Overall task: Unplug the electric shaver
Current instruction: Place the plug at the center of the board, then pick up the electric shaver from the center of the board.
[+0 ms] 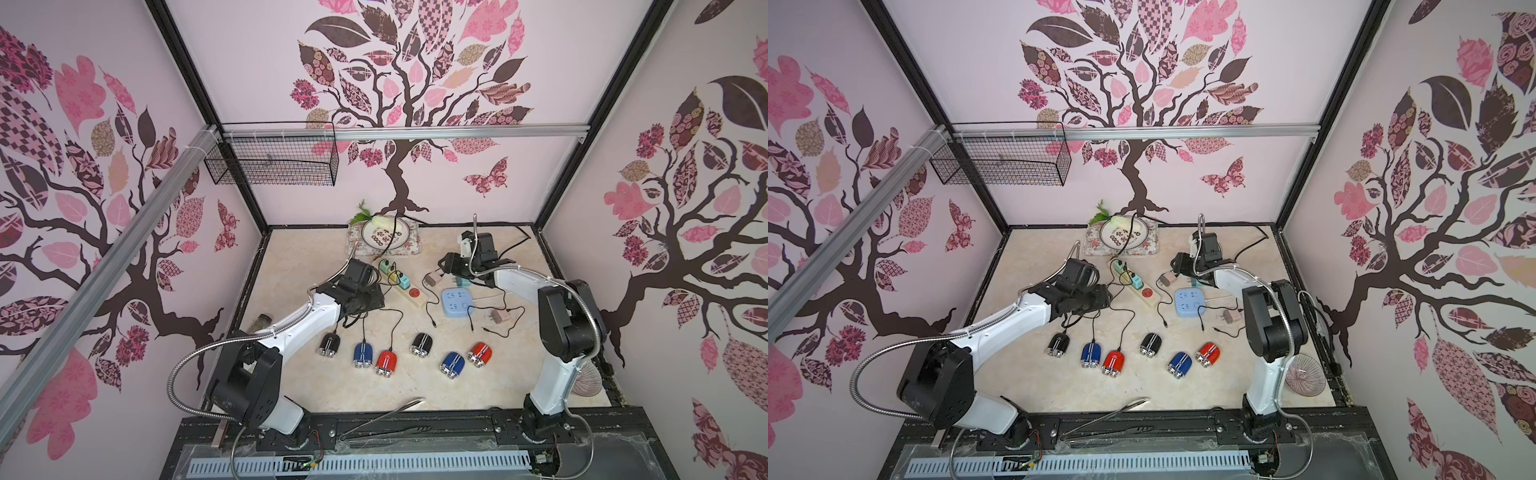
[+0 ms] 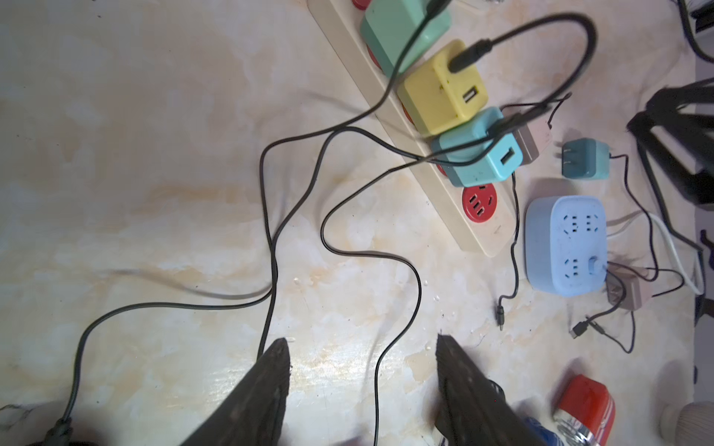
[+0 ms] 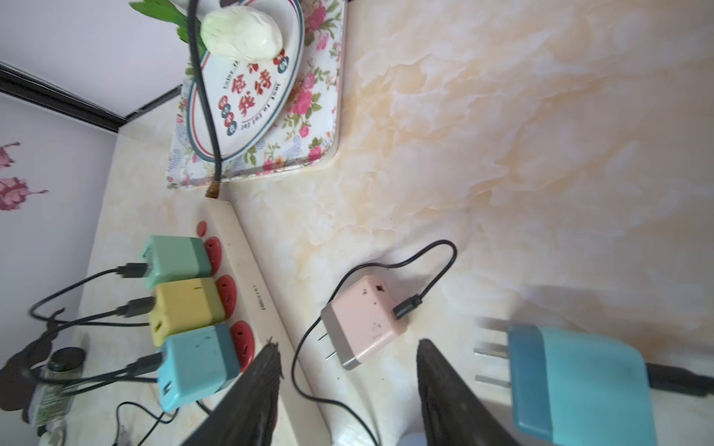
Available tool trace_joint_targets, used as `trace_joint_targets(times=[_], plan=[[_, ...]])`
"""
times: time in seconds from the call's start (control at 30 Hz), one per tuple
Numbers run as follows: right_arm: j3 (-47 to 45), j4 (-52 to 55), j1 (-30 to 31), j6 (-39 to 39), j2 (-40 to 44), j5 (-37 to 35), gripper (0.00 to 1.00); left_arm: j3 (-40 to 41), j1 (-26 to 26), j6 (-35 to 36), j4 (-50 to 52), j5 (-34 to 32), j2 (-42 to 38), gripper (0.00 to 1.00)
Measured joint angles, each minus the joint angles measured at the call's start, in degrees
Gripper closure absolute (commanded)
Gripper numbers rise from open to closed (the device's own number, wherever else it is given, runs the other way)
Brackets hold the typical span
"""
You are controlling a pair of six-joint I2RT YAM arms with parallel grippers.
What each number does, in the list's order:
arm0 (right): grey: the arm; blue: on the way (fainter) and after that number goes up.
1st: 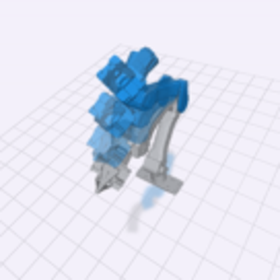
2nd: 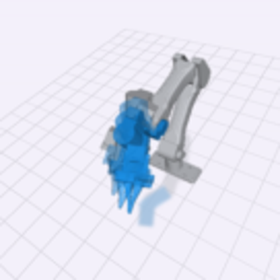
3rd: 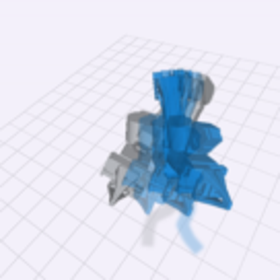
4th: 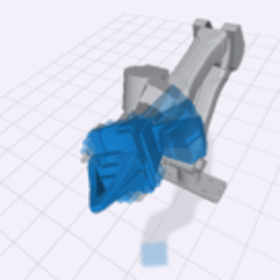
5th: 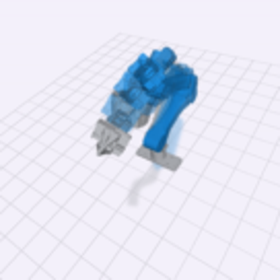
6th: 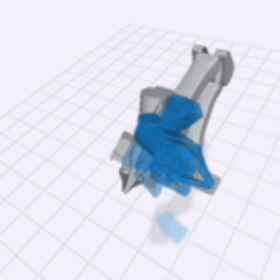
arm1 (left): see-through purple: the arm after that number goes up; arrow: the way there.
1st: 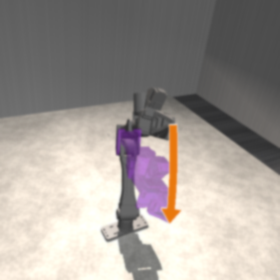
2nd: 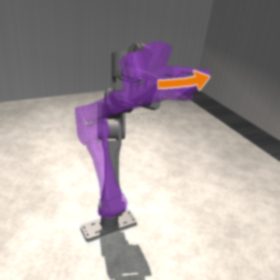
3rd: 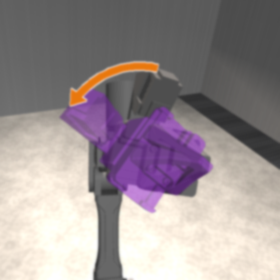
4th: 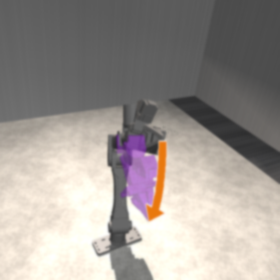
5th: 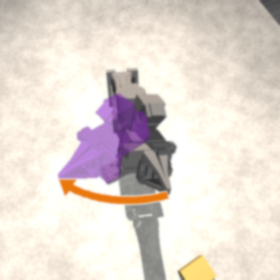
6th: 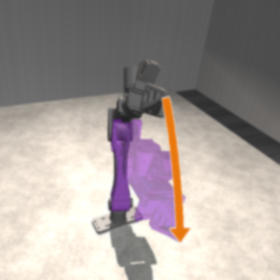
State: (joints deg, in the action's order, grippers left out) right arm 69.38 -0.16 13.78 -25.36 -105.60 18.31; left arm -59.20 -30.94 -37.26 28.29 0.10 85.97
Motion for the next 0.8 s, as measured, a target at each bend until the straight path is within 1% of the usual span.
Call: trace_joint_targets(times=[0.17, 0.23, 0.3, 0.43, 0.5, 0.67, 0.8], plan=[[-3.8, -0.3, 0.3, -3.8, 3.7, 2.6, 0.41, 0.0, -6.0, -0.3, 2.3, -4.4, 0.0, 0.37], [-5.4, 0.0, 0.9, -4.3, 4.8, 2.3, 0.41, 0.0, -8.3, -0.7, 2.8, -6.0, 0.0, 0.37], [-6.6, 1.6, 2.5, -4.4, 6.1, 0.6, 0.41, 0.0, -10.5, -1.3, 3.3, -7.2, 0.0, 0.37], [-8.2, 5.2, 7.6, -4.2, 8.6, -4.2, 0.41, 0.0, -14.8, -2.9, 4.2, -9.8, 0.1, 0.38], [-9.4, 5.6, 9.7, -4.0, 10.3, -5.1, 0.42, 0.2, -16.6, -3.8, 4.5, -10.9, 0.2, 0.39], [-13.6, 7.1, 11.2, -3.4, 14.9, -7.7, 0.42, 2.1, -20.2, -6.1, 5.1, -12.8, 1.0, 0.41], [-15.0, 8.6, 12.9, -2.7, 16.7, -9.4, 0.43, 3.2, -22.4, -7.9, 6.4, -13.9, 2.0, 0.41]])
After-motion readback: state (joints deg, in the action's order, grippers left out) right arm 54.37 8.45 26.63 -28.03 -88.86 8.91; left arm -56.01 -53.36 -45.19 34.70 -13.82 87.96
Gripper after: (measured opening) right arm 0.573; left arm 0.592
